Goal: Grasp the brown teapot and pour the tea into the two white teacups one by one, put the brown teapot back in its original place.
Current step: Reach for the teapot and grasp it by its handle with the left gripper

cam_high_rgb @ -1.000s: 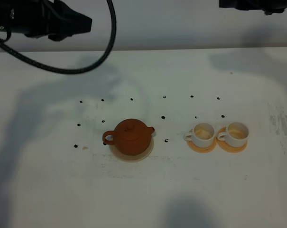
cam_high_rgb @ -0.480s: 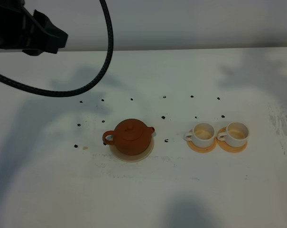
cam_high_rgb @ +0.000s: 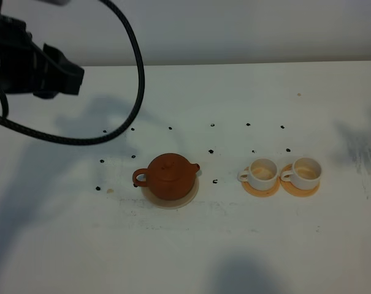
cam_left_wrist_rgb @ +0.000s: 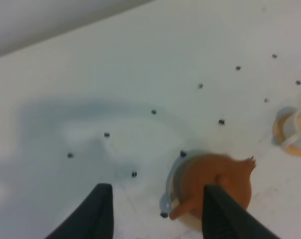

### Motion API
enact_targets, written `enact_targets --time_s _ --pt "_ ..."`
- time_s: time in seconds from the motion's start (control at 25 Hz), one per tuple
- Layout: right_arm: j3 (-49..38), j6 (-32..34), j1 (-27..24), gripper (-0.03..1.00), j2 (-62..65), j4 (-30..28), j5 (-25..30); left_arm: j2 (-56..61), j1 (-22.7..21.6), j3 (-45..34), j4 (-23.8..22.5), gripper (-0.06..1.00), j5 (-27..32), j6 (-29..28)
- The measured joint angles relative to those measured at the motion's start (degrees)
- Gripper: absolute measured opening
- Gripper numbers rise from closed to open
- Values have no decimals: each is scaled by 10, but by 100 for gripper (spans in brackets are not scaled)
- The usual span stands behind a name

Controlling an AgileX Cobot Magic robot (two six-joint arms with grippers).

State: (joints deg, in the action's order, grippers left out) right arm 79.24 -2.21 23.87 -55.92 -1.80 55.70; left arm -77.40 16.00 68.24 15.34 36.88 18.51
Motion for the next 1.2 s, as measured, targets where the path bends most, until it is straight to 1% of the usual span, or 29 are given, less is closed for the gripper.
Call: enact_targets --time_s 0.16,0.28,0.4,0.52,0.8,0.96,1.2 --pt "-56 11 0 53 88 -21 10 -5 0 -35 -8 40 -15 0" --pt "-86 12 0 53 145 -23 36 -19 0 -51 -19 40 -18 0" --pt "-120 12 0 53 190 -23 61 -33 0 -57 -28 40 -19 0" --pt "-164 15 0 53 236 -20 74 -45 0 -57 -28 40 -24 0" --pt "-309 27 0 53 353 18 85 -68 0 -57 -29 40 -35 0" --pt "-392 34 0 53 420 18 85 -79 0 -57 -29 40 -40 0" --pt "-462 36 0 53 499 18 80 -85 0 -57 -29 40 -58 0"
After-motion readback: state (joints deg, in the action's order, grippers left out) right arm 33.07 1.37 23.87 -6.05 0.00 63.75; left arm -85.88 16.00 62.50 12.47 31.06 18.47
